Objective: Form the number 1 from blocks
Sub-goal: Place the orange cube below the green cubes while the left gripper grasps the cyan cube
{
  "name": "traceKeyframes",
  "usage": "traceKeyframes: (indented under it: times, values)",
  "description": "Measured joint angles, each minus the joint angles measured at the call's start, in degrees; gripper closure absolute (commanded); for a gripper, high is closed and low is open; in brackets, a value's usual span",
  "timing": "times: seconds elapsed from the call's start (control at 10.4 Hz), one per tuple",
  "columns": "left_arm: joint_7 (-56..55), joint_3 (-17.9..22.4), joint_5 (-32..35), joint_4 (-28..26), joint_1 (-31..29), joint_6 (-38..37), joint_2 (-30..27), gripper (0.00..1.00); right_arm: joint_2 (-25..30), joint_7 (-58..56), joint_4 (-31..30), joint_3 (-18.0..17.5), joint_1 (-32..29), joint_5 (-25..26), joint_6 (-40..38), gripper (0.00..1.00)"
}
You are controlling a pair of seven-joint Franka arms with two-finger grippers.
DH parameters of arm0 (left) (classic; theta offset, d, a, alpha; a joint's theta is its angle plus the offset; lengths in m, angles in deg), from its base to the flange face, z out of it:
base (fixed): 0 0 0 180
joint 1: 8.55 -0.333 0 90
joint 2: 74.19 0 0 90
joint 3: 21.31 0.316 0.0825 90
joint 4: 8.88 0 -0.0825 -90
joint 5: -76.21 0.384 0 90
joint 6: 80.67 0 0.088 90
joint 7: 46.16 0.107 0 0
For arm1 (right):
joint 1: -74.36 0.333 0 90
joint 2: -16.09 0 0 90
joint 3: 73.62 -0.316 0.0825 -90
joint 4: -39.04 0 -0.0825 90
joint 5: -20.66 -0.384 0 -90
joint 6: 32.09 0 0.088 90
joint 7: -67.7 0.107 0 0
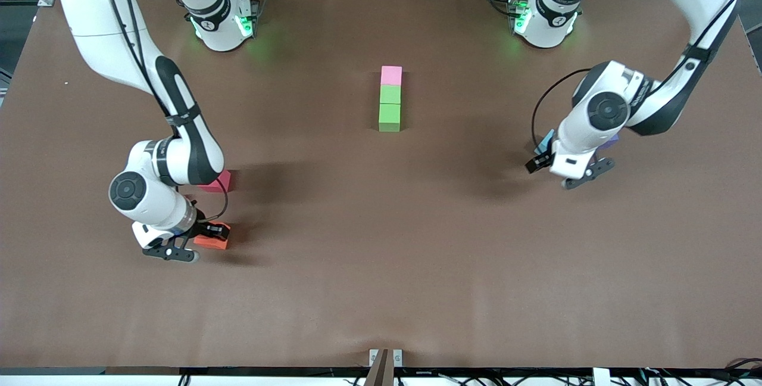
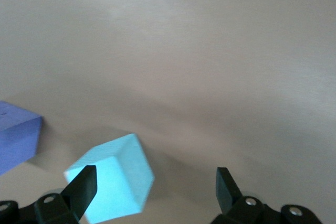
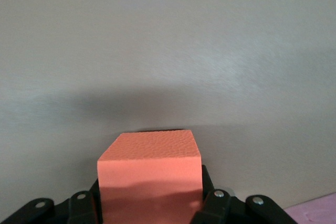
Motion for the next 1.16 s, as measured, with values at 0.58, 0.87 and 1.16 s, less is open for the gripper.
traceKeyframes:
  times: [0.58, 0.87, 1.16]
  values:
    - [-4.10, -0.86, -0.01, -5.91, -6.43, 1.35, -0.64, 0.00, 7.73, 17.61, 0.29, 1.95, 20.94, -0.09, -5.56, 0.33]
    - [-5.37, -1.00, -0.06, -7.76, -6.42, 3.78, -0.53, 0.00, 7.66, 25.78, 0.01, 3.36, 33.00, -1.53, -5.49, 0.33]
    - [-5.60, -0.96, -0.22, -8.69, -6.52, 4.81, 0.52, 0.00, 7.42, 31.66, -0.41, 3.55, 41.25, -2.71, -4.56, 0.33]
